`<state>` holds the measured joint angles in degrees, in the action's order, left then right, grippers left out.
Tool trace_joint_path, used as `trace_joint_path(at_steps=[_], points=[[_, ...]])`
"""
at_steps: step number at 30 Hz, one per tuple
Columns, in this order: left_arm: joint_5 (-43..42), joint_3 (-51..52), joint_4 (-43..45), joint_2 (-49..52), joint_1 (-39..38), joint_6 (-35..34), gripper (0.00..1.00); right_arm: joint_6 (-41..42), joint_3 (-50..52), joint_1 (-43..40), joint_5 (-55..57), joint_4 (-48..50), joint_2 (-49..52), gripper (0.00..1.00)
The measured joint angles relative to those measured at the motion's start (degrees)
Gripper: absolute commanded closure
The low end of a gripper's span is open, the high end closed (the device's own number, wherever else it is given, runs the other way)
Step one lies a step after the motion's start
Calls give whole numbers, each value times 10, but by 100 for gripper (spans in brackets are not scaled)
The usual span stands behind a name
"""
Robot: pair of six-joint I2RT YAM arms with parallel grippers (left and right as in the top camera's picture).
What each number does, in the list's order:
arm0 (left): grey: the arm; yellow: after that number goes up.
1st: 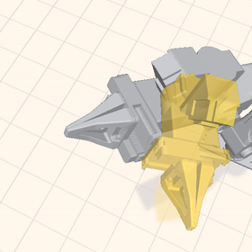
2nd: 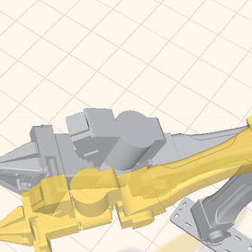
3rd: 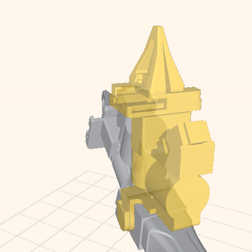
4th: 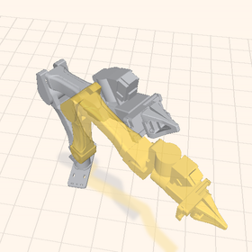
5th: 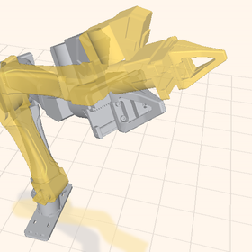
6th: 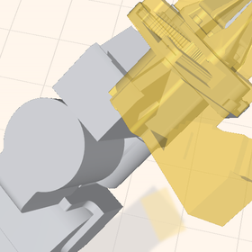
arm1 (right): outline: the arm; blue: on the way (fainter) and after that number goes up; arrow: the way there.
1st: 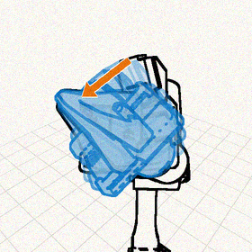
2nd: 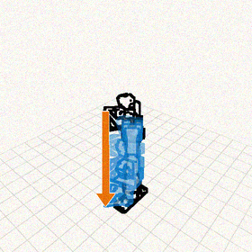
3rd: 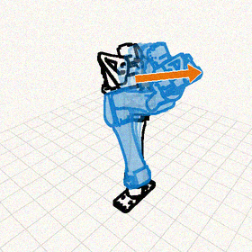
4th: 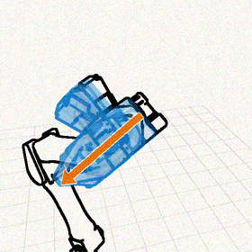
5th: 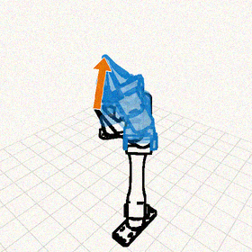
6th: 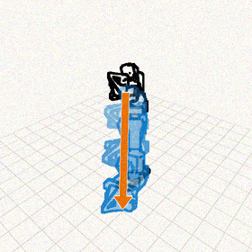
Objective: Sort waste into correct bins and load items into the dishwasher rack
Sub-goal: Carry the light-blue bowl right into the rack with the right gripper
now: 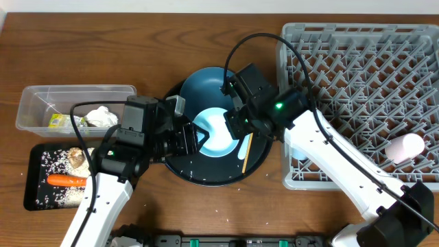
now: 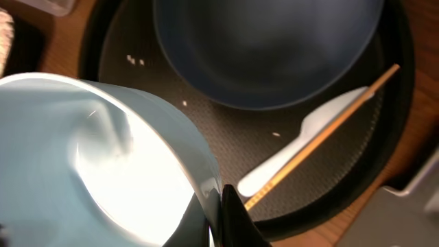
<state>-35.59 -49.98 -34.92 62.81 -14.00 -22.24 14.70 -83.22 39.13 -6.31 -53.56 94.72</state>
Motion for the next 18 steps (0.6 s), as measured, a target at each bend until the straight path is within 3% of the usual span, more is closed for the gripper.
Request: trace_joint_path(at_steps=[11,18], points=[[18,-14,20,-49,2,0,44,11,0,-64,41,-48,-3,99],[86,-15,-50,-48,5,0,44,25,-14,-160,116,-140,-40,99]])
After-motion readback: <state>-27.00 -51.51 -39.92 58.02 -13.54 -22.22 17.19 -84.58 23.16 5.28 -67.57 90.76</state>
